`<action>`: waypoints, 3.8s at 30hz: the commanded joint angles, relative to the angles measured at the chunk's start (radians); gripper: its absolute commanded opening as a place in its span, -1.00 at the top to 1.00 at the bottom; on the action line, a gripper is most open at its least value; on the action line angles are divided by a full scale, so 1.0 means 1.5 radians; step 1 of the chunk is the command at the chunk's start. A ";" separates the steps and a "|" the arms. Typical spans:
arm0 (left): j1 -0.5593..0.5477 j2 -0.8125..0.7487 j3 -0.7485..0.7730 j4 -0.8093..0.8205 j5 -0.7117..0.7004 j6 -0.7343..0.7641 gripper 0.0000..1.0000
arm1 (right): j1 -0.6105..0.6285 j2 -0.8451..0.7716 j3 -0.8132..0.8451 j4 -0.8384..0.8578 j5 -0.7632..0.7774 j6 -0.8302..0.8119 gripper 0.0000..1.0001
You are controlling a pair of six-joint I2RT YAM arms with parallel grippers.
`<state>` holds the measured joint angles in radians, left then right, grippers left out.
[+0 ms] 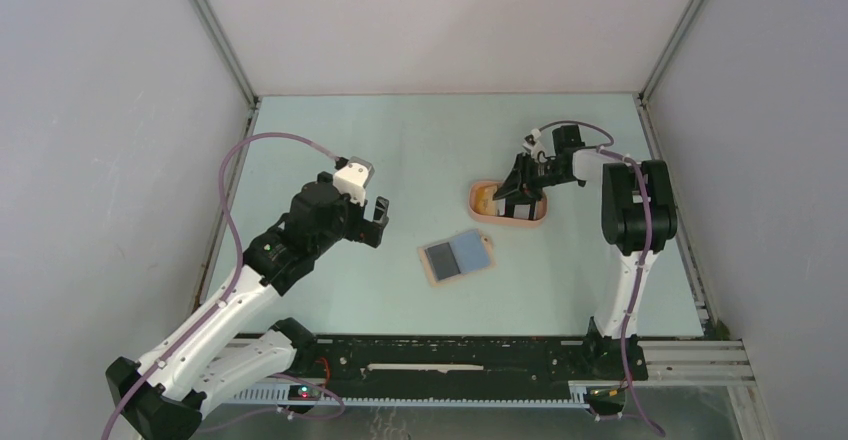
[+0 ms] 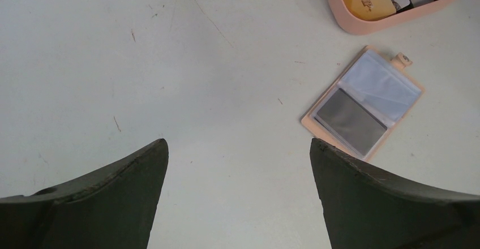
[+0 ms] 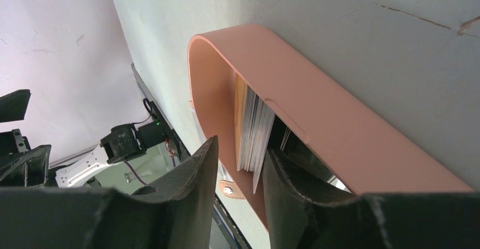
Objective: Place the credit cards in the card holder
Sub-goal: Pick up the credit card from the storage box, then insert the credit card into the card holder.
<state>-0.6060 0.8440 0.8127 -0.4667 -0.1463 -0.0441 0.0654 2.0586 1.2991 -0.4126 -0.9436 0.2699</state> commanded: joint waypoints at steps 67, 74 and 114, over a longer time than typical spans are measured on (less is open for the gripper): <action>-0.115 -0.095 -0.256 0.624 0.354 -0.179 -0.78 | 0.049 -0.522 -0.076 -0.446 -0.286 -0.960 1.00; -0.218 -0.082 -0.312 0.690 0.368 0.022 -0.76 | 0.144 -0.560 -0.093 -0.564 -0.262 -1.259 1.00; -0.334 0.212 -0.228 0.883 0.226 0.096 1.00 | 0.212 -0.545 -0.141 -0.507 -0.253 -1.197 0.84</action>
<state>-1.1038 1.1652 0.4229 0.8028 0.2481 0.1085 0.3637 1.2343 1.0908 -1.2240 -1.3136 -1.6379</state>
